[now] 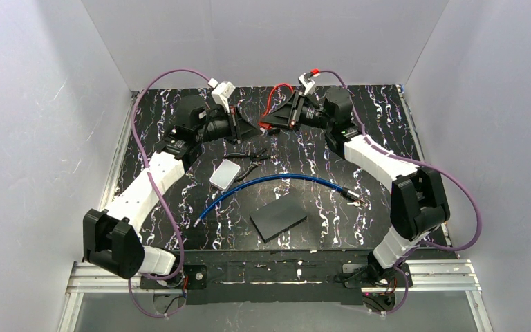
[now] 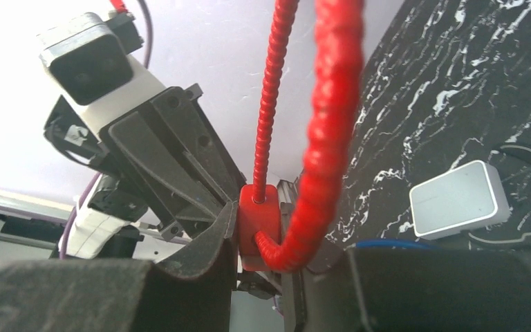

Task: Lock with the key
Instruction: Lock the lock.

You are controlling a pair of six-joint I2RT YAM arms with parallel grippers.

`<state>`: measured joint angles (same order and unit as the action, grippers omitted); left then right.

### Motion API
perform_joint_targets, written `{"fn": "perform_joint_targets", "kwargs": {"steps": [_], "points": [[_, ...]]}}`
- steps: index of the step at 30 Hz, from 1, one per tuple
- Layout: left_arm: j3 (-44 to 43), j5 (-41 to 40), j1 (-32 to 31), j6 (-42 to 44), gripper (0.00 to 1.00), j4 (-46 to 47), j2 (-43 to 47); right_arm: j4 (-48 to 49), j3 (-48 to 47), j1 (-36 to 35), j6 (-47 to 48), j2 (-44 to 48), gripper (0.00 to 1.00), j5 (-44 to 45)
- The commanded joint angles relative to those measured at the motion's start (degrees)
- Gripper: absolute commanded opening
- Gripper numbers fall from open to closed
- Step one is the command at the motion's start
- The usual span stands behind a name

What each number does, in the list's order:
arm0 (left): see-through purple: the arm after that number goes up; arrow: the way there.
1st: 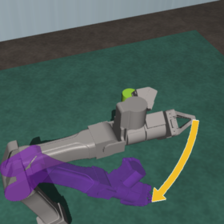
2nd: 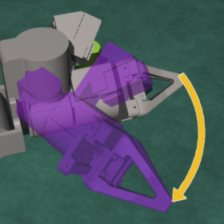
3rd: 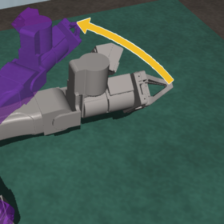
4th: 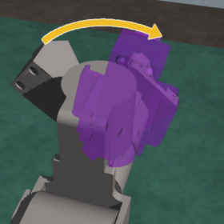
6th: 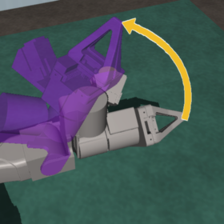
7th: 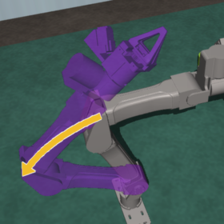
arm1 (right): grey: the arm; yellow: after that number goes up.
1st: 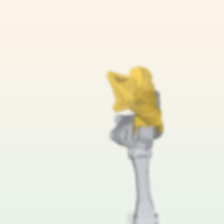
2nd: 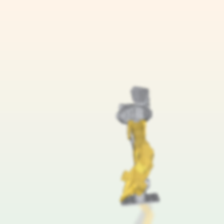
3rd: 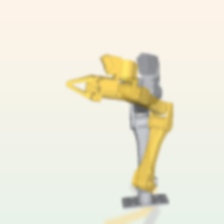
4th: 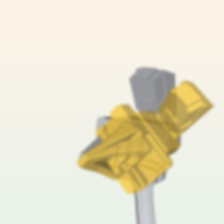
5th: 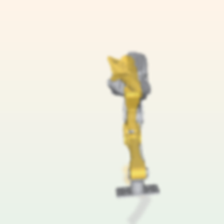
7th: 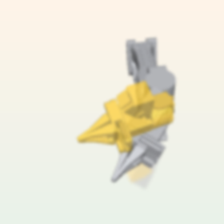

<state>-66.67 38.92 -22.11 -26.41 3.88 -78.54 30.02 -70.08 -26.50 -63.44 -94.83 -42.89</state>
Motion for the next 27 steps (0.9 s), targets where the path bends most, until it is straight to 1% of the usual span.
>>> {"fn": "perform_joint_targets", "kwargs": {"steps": [1, 2, 5, 7, 8, 9, 10, 11, 12, 13, 16, 19, 22, 27], "points": [[-1.92, -0.93, -0.13, 4.41, 0.00, -10.31, 1.51, -7.40, -6.44, 2.19, 6.02, 3.57, 0.01, 10.55], [-2.18, -1.24, -0.13, 4.78, 0.00, -10.70, 1.40, -9.01, -7.02, 2.12, 6.41, 3.55, 0.01, 10.89], [-2.58, -0.26, -0.15, 5.42, 0.00, -10.67, 1.03, -9.19, -7.19, 2.07, 6.40, 3.35, 0.01, 11.09], [-1.78, 4.63, -0.08, 3.49, 0.00, -7.16, 0.98, -6.52, -6.34, 2.09, 5.74, 3.19, 0.01, 10.08], [-1.11, 7.45, 0.26, 0.91, 0.01, -4.74, 1.01, -4.16, -5.59, 2.07, 4.98, 3.18, 0.01, 9.31], [-0.40, 10.39, 0.78, -1.90, 0.11, -0.57, 1.01, -1.89, -4.94, 2.07, 4.33, 3.12, 0.01, 8.53], [-0.42, 12.14, 1.17, -3.55, 0.22, 1.01, 1.02, -0.24, -4.41, 2.07, 4.02, 3.23, 0.01, 7.90], [-0.95, 12.67, 1.58, -4.01, 0.29, 1.35, 0.99, 0.81, -3.87, 2.07, 3.98, 3.31, 0.01, 7.41], [-1.45, 12.57, 1.99, -4.23, 0.34, 1.39, 1.01, 2.49, -3.20, 2.07, 3.59, 3.38, 0.01, 6.67], [-1.70, 12.55, 2.83, -4.63, 0.36, 1.44, 1.02, 5.16, -2.35, 2.07, 3.08, 3.49, 0.01, 6.03], [-2.12, 12.85, 3.94, -5.13, 0.41, 1.90, 1.15, 9.28, -0.85, 2.07, 2.10, 3.78, 0.01, 4.36], [-1.74, 13.28, 3.98, -4.84, 0.50, 2.56, 1.17, 12.80, 0.25, 2.07, 0.74, 3.72, 0.01, 3.32], [-1.03, 13.29, 3.92, -5.47, 0.52, 4.19, 0.96, 17.79, 1.11, 1.94, -2.20, 3.04, 0.01, 2.34], [-0.56, 13.99, 3.80, -8.31, 0.51, 7.98, 0.27, 20.21, 1.18, 0.68, -2.80, 2.90, 0.01, 1.66]]}}
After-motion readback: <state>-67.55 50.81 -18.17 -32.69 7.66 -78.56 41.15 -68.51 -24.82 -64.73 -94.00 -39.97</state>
